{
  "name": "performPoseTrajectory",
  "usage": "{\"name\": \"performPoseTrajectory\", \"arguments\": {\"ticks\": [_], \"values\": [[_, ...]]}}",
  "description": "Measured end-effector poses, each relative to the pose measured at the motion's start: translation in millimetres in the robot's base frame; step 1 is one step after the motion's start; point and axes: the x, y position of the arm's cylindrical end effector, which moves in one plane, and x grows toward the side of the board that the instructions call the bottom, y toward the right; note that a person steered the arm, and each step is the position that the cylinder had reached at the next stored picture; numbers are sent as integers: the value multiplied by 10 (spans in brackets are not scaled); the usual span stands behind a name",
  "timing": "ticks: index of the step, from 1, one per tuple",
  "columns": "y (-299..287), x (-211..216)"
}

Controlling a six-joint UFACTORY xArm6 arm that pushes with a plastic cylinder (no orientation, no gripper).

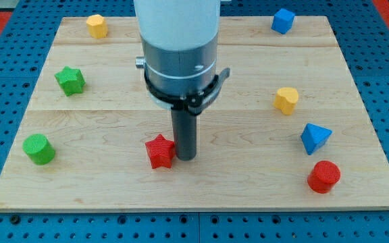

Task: Push the red star right a bit

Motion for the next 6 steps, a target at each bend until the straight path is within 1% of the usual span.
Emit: {"name": "performPoseTrajectory", "arguments": {"ticks": [1, 3, 4, 5, 6], "values": [[-35, -289], [-1056, -330], [-1022, -94], [-635, 35], [-307, 35]]}}
